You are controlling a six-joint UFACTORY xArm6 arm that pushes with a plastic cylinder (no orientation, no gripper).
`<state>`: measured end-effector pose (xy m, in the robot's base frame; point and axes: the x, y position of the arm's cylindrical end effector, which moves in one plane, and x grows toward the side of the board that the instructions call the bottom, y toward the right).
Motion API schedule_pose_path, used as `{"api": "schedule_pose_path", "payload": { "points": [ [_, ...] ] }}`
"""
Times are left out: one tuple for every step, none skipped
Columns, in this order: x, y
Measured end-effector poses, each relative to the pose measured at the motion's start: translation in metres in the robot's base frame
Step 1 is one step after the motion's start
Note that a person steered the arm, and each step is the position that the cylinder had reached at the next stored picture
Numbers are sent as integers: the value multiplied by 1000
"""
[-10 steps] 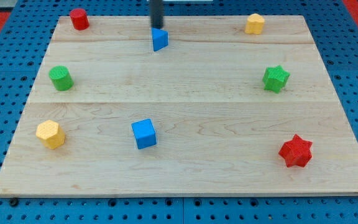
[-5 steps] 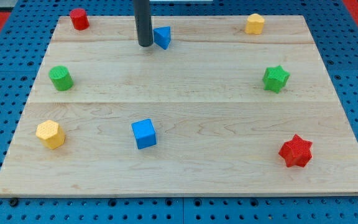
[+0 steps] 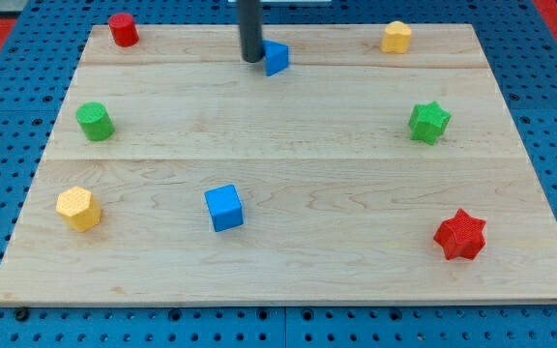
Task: Place the blue triangle diagonally to the bottom left of the yellow heart
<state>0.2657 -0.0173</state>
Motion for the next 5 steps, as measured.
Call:
{"api": "schedule_pose_path", "payload": {
  "points": [
    [11,35],
    [-8,35],
    [-25,59],
    [-17,85],
    [-1,89]
  ]
}}
